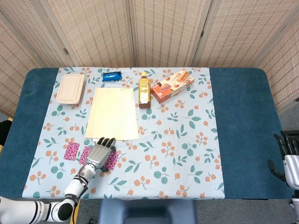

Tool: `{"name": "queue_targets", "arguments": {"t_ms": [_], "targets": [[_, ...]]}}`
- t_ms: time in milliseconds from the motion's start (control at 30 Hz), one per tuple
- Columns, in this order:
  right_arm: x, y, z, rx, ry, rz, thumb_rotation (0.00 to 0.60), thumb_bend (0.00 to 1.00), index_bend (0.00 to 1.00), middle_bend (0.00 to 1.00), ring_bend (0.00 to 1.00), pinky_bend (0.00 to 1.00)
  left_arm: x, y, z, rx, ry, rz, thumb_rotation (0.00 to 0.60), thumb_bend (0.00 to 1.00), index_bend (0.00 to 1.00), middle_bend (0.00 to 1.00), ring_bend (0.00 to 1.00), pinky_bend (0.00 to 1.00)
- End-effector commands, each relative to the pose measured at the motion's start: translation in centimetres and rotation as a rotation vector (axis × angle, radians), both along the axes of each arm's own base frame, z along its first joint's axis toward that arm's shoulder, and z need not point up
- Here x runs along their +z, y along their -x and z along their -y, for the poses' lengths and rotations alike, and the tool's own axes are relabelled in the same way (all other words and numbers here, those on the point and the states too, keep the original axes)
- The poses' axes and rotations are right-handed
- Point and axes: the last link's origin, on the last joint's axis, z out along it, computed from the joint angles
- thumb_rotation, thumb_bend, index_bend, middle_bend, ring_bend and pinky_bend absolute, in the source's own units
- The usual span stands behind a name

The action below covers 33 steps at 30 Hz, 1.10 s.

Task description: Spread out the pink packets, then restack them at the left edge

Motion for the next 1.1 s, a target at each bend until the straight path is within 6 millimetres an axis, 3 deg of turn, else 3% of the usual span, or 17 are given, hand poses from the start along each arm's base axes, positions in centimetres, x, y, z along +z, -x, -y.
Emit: {"name": "queue_targets", "arguments": {"t_ms": [33,333,633,867,1100], "targets": [[0.0,0.0,0.0,0.001,0.001,0.000,0.600,0.45,0.01,0.01,0.00,0.00,0.1,0.0,0.0,-0.001,-0.002,0.001,0.600,0.14,0.34,0.00,0.00,0.00],[0.1,-0.1,0.0,0.003,0.004,0.001,0.600,0.45,0.01,0.01,0.00,0.00,1.0,0.2,0.3,-0.010,-0.025,0.020,0.600,0.14,0.35,0.00,0.00,0.00],[0.1,-0.2,0.1,0.009,0.005,0.003,0.600,0.45,0.01,0.01,0.00,0.00,3.8,1.0,0.4,-0.029,-0.072,0.031,0.600,0.14,0.35,0.00,0.00,0.00],[0.1,-0.4,0.1,0.015,0.006,0.002,0.600,0.45,0.01,0.01,0.00,0.00,6.5,3.4,-0.6,-0.010,-0.139,0.021,0.600,0.14,0.35,0.00,0.00,0.00],[0.3,-0.5,0.1,0.017,0.014,-0.005,0.600,0.45,0.00,0.01,0.00,0.00,8.5,7.1,-1.6,0.026,-0.182,-0.015,0.600,0.14,0.35,0.00,0.00,0.00]]}}
